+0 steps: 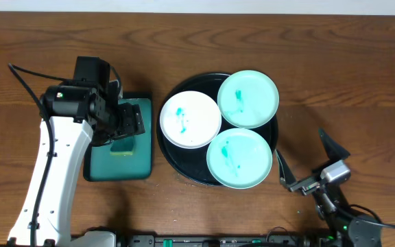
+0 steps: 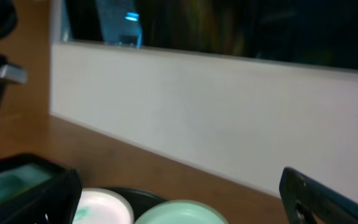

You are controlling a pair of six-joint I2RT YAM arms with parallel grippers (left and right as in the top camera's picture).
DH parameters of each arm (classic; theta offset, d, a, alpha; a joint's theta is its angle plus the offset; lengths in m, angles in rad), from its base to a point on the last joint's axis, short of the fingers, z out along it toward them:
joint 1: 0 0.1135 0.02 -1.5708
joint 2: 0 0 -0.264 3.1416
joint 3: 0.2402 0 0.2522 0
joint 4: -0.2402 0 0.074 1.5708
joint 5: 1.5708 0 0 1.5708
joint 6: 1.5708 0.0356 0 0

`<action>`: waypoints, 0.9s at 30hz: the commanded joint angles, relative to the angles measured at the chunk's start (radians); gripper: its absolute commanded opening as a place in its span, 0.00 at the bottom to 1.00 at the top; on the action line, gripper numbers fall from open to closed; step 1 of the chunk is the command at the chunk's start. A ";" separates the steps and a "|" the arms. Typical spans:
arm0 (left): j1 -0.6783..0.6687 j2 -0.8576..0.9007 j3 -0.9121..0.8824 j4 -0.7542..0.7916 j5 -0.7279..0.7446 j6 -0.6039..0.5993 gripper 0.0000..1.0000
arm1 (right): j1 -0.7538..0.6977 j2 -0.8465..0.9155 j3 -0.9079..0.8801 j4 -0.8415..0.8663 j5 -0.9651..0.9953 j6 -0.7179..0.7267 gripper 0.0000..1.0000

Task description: Clean dirty plates on tray and stack at the side

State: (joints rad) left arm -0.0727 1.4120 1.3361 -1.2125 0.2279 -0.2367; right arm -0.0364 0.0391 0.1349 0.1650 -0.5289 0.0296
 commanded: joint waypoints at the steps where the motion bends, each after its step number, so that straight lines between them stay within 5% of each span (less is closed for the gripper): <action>1: 0.005 0.006 0.023 0.002 0.000 -0.009 0.82 | 0.011 0.090 0.175 -0.133 -0.024 -0.033 0.99; 11: 0.005 0.006 0.023 0.002 0.000 -0.009 0.82 | 0.011 0.724 0.786 -0.662 -0.026 -0.053 0.99; 17: 0.005 0.006 0.023 0.001 0.000 -0.009 0.82 | 0.012 1.154 1.196 -1.134 -0.026 -0.053 0.99; 27: 0.005 0.006 0.023 0.001 0.000 -0.009 0.82 | 0.012 1.575 1.337 -1.464 -0.032 -0.047 0.99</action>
State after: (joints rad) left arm -0.0727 1.4120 1.3376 -1.2076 0.2306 -0.2367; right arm -0.0364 1.5616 1.4578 -1.2808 -0.5468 -0.0181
